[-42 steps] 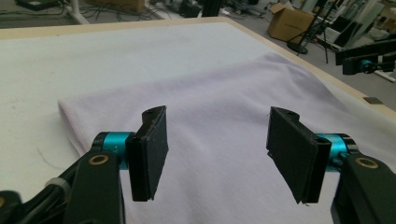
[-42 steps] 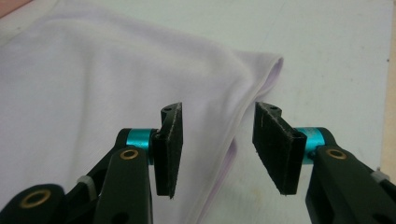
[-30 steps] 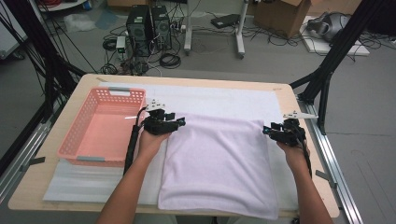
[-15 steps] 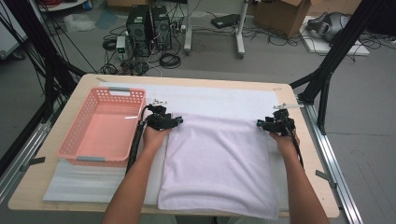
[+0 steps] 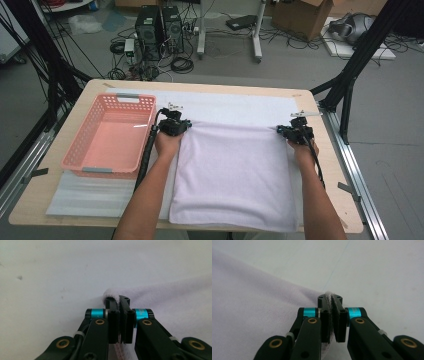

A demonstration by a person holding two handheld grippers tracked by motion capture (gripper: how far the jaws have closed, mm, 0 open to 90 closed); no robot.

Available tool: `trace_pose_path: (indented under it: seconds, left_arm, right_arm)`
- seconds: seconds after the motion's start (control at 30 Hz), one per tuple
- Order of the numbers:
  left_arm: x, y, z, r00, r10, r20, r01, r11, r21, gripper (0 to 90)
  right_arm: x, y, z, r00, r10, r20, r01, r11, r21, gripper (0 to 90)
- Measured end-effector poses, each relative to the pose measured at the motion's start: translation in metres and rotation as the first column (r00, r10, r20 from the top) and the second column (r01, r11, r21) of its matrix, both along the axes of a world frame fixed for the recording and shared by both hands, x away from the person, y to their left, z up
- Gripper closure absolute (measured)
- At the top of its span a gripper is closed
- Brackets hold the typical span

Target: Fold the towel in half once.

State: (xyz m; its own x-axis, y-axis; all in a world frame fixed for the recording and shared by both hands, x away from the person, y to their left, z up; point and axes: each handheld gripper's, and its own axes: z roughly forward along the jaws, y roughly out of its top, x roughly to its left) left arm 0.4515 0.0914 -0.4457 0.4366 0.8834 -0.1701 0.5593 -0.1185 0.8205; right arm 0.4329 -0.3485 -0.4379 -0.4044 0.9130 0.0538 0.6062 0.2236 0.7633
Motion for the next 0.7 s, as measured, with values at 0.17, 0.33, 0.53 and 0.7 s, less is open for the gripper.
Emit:
trace_pose_path:
  seconds: [0.17, 0.33, 0.53, 0.7]
  left_arm:
    - [0.001, 0.001, 0.016, 0.9936, 0.025, 0.111, -0.023, 0.9996, -0.013, 86.5]
    - [0.004, 0.004, 0.015, 0.9878, 0.095, 0.124, -0.086, 0.9935, -0.076, 72.4]
    - [0.002, 0.006, 0.012, 0.9974, 0.024, 0.068, -0.019, 0.9964, -0.083, 59.7]
    - [-0.004, 0.000, 0.016, 0.9980, -0.038, 0.051, 0.043, 0.9939, -0.101, 61.5]
  right_arm:
    - [0.003, 0.000, 0.014, 0.9940, -0.057, 0.093, 0.057, 0.998, 0.004, 86.2]
    - [0.013, 0.006, 0.022, 0.9811, -0.112, 0.158, 0.114, 0.993, -0.004, 72.9]
    - [0.012, 0.001, 0.026, 0.9796, -0.155, 0.128, 0.151, 0.988, 0.045, 61.1]
    - [0.000, -0.002, 0.035, 0.9852, -0.118, 0.124, 0.113, 0.992, 0.047, 63.4]
